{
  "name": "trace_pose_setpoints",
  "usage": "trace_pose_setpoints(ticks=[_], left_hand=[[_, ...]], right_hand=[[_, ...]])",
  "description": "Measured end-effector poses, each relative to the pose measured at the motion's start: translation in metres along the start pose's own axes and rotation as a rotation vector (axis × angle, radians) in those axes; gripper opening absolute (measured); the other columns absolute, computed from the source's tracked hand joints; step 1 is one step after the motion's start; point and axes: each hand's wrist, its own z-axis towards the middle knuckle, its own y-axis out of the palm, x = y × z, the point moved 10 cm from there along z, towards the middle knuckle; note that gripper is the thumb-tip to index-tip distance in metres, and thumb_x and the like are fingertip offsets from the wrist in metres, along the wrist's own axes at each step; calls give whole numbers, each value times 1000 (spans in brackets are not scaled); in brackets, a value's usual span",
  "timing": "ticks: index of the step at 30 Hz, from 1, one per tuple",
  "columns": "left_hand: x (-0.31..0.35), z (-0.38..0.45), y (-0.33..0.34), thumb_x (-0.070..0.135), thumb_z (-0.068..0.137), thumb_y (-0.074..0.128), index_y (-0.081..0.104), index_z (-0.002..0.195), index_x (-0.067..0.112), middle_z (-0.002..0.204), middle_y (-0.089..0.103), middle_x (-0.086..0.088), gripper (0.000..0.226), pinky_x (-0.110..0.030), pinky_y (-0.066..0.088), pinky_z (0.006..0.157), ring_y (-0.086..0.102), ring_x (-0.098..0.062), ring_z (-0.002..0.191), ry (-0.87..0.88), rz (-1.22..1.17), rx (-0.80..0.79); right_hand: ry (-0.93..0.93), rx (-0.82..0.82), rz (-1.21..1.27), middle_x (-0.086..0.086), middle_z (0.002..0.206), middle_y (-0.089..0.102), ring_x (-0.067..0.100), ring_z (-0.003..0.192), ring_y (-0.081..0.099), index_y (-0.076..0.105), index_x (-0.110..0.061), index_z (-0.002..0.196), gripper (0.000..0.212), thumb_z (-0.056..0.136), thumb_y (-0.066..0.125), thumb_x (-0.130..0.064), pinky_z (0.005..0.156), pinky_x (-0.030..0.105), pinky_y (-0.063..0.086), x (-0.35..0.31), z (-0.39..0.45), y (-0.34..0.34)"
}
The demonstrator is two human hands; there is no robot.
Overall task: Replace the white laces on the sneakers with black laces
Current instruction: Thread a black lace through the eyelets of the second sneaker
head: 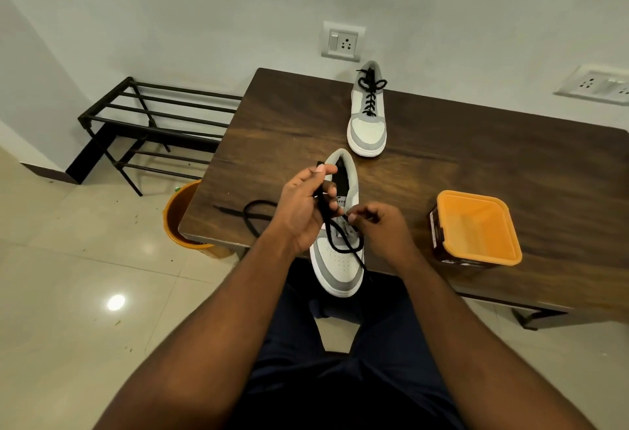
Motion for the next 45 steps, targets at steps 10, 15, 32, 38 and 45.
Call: trace_pose_setpoints(ticks=[10,15,32,38,45], left_hand=[[-39,-6,-132,27,90,67,63,90,10,85,63,-11,18,-32,48,65,57,-26,75,-96,405,652],[2,-29,-119,21,85,71,40,144,23,150,34,-9,67,-46,32,106,33,-29,136,301,1111,702],[-51,6,-30,16,93,59,74,106,18,100,63,-2,19,-33,49,73,60,-20,92,367,1459,-3],[-11,-16,-95,10,83,61,60,76,9,83,54,-6,7,-34,40,62,53,-25,76,400,1397,446],[6,-18,-91,-9,72,60,72,91,8,97,62,-12,28,-40,42,77,56,-35,91,505,1499,435]], right_hand=[[-32,-28,-646,-4,78,55,14,72,56,59,-17,78,16,90,63,-27,61,28,39,32,-10,22],[-89,-54,14,-10,52,52,4,45,38,58,-18,91,7,95,57,-12,45,19,32,-10,-22,17],[139,119,650,15,89,71,22,65,66,51,-19,122,35,95,52,2,66,36,60,10,-15,-35],[217,197,314,12,87,73,0,45,46,67,-11,94,5,91,63,-12,50,13,34,38,-14,-51],[287,25,128,5,87,73,14,61,60,67,-3,108,22,96,50,1,52,21,49,64,-9,-28]])
